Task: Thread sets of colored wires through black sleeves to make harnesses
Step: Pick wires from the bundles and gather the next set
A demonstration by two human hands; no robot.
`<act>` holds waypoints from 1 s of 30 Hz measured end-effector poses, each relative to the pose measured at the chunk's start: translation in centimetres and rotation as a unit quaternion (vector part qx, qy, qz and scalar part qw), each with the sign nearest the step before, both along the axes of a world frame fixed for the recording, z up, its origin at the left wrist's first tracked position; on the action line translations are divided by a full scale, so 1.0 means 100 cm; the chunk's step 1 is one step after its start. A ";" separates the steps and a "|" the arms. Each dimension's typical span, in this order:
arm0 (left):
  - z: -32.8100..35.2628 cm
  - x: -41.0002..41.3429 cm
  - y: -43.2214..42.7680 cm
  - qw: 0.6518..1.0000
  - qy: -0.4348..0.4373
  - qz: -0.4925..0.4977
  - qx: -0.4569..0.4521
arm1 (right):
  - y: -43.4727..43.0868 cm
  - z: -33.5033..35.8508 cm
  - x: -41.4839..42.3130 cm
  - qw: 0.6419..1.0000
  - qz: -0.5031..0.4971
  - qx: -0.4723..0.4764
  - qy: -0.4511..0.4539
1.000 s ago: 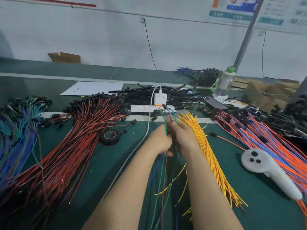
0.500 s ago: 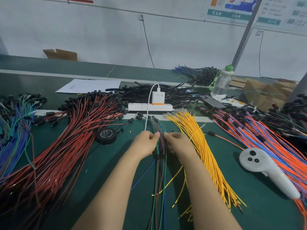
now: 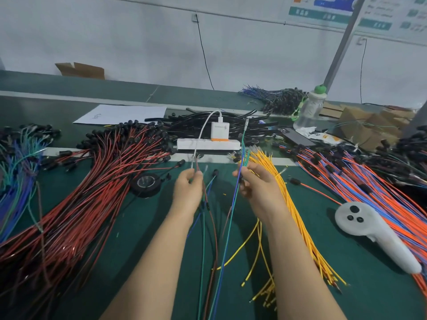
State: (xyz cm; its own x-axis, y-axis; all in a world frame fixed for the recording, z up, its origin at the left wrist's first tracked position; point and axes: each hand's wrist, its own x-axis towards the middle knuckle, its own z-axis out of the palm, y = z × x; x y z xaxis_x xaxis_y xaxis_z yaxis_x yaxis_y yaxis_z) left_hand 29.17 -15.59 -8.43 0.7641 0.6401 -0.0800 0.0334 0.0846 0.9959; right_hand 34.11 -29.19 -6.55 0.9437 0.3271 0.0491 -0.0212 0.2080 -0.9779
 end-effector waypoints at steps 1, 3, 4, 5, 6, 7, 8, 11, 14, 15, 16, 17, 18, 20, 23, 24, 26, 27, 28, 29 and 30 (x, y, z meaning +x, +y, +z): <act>0.000 -0.001 -0.002 0.991 0.015 0.039 0.129 | 0.001 0.000 0.000 1.000 -0.005 -0.023 -0.020; 0.003 -0.004 -0.009 0.955 -0.030 0.080 0.285 | 0.001 0.002 -0.001 0.998 -0.005 -0.039 -0.048; 0.005 -0.004 -0.012 0.950 -0.068 0.058 0.300 | 0.002 0.004 -0.002 0.998 0.003 -0.037 -0.059; 0.008 -0.003 -0.016 0.953 -0.095 0.011 0.286 | 0.003 0.004 -0.003 0.997 0.016 -0.036 -0.074; 0.011 -0.004 -0.021 0.961 -0.102 -0.055 0.250 | 0.004 0.005 -0.005 0.994 0.029 -0.046 -0.092; 0.012 -0.004 -0.026 0.967 -0.093 -0.119 0.207 | 0.004 0.006 -0.007 0.991 0.037 -0.071 -0.111; 0.011 -0.005 -0.030 0.968 -0.074 -0.162 0.174 | 0.005 0.006 -0.009 0.986 0.043 -0.104 -0.125; 0.003 -0.007 -0.028 0.975 -0.035 -0.207 0.067 | 0.004 0.006 -0.010 0.979 0.065 -0.160 -0.111; 0.001 -0.013 -0.024 0.972 -0.033 -0.233 -0.018 | 0.003 0.006 -0.011 0.980 0.038 -0.174 -0.088; 0.001 -0.014 -0.024 0.970 -0.030 -0.240 -0.001 | 0.003 0.005 -0.009 0.977 0.005 -0.190 -0.098; 0.001 -0.014 -0.025 0.967 -0.026 -0.251 0.026 | 0.003 0.004 -0.009 0.973 -0.028 -0.202 -0.110; 0.001 -0.014 -0.026 0.962 -0.021 -0.264 0.064 | 0.002 0.004 -0.008 0.971 -0.051 -0.204 -0.111; 0.000 -0.014 -0.027 0.955 -0.013 -0.277 0.100 | 0.001 0.004 -0.007 0.975 -0.057 -0.193 -0.096; -0.002 -0.013 -0.027 0.949 -0.002 -0.283 0.141 | -0.001 0.003 -0.006 0.984 -0.044 -0.165 -0.048; -0.002 -0.013 -0.027 0.962 -0.012 -0.250 0.106 | -0.004 0.001 -0.002 0.985 -0.031 -0.166 -0.022; -0.002 -0.013 -0.026 0.967 -0.019 -0.241 0.079 | -0.004 0.001 -0.001 0.985 -0.027 -0.168 -0.023; -0.001 -0.012 -0.026 0.972 -0.027 -0.232 0.022 | -0.002 -0.002 -0.001 0.985 -0.032 -0.166 -0.031; -0.001 -0.012 -0.027 0.973 -0.031 -0.230 -0.005 | 0.001 -0.003 -0.001 0.985 -0.043 -0.165 -0.036; 0.000 -0.011 -0.027 0.972 -0.034 -0.229 -0.027 | 0.004 -0.004 -0.001 0.984 -0.058 -0.163 -0.039; 0.000 -0.011 -0.027 0.972 -0.036 -0.229 -0.041 | 0.006 -0.005 -0.002 0.983 -0.071 -0.162 -0.042; 0.000 -0.011 -0.027 0.971 -0.038 -0.231 -0.048 | 0.007 -0.005 -0.002 0.983 -0.080 -0.162 -0.044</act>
